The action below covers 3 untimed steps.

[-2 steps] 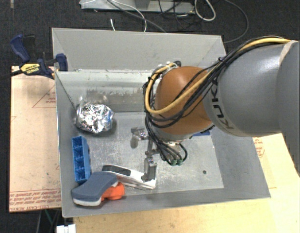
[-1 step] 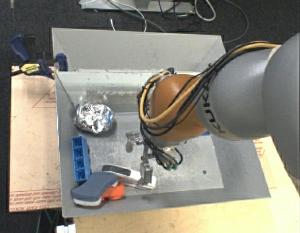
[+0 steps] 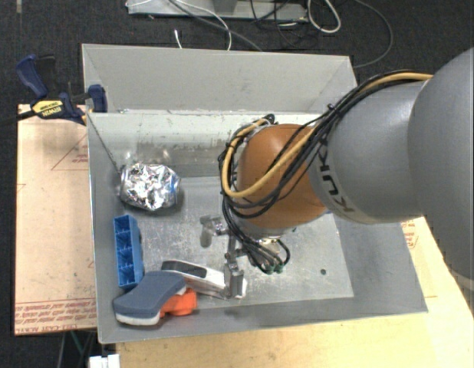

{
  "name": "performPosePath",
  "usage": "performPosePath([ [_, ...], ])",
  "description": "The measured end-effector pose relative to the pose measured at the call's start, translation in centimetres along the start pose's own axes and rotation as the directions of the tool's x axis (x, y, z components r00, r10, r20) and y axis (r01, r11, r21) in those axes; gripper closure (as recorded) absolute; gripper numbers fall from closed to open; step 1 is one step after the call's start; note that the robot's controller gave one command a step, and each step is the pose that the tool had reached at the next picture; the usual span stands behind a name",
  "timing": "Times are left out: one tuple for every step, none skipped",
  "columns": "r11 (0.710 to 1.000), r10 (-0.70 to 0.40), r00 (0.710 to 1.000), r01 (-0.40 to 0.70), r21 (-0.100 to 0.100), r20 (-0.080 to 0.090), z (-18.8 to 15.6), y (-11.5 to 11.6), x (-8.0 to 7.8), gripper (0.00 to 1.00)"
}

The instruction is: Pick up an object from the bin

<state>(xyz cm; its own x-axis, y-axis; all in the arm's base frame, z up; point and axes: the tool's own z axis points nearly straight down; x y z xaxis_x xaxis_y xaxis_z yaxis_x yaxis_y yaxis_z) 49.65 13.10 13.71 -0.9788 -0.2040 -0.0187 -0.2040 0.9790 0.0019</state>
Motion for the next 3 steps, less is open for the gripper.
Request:
performPosePath([
  [0.944, -0.329, 0.944, 0.329, 0.001, 0.008, -2.3, 2.4, -3.7, 0.00],
  [0.988, -0.157, 0.988, 0.157, 0.002, 0.004, 4.8, 1.4, 1.3, 0.00],
  [0.883, -0.469, 0.883, 0.469, 0.006, 0.024, 3.7, 1.8, -1.3, 0.00],
])
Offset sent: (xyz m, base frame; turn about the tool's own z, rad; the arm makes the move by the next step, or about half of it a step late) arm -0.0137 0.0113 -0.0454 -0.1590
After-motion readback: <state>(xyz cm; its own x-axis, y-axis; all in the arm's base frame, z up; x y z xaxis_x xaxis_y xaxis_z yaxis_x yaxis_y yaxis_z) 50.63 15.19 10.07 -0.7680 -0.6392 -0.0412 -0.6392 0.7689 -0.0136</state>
